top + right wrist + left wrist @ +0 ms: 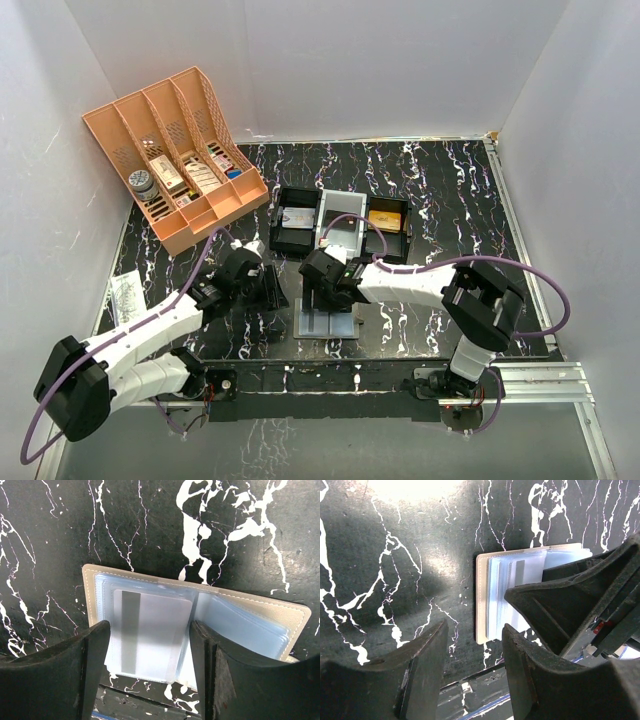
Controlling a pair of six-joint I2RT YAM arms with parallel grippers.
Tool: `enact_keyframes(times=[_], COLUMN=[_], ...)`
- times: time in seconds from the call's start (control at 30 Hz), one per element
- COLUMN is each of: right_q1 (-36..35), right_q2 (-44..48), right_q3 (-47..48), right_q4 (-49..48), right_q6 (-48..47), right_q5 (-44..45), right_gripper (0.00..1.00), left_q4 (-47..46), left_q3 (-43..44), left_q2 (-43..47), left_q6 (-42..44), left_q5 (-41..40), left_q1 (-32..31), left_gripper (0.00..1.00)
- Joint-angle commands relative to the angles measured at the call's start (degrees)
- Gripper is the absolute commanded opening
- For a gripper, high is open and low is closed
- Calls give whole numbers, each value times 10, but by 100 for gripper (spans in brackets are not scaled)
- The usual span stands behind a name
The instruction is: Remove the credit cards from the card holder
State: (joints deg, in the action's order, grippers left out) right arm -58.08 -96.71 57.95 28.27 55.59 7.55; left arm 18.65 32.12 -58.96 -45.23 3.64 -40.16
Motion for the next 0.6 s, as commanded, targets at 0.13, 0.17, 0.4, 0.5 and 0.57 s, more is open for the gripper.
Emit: enact_keyframes(times=[0.13, 0.17, 0.4, 0.5, 0.57], right_q1=[1, 1, 27, 46, 54], right_q2=[-20, -15, 24, 40, 50], right_q3=[-22, -24, -64, -95, -114], right_q4=[-8, -14, -104, -149, -180], right_q6=[5, 6, -12, -9, -7], right_q5=[23, 17, -59, -104, -127], right_gripper=[49, 49, 46, 45, 45], left_q4=[-19, -20, -58, -87, -116], left_q3=[3, 3, -3, -9, -16], left_q2=[-10, -10, -12, -17, -22], left_q6=[0, 3, 22, 29, 31], left_q5=[26, 29, 86, 120, 150], left_q1=[-2, -2, -2, -2, -2], left_gripper=[47, 47, 48, 50, 51])
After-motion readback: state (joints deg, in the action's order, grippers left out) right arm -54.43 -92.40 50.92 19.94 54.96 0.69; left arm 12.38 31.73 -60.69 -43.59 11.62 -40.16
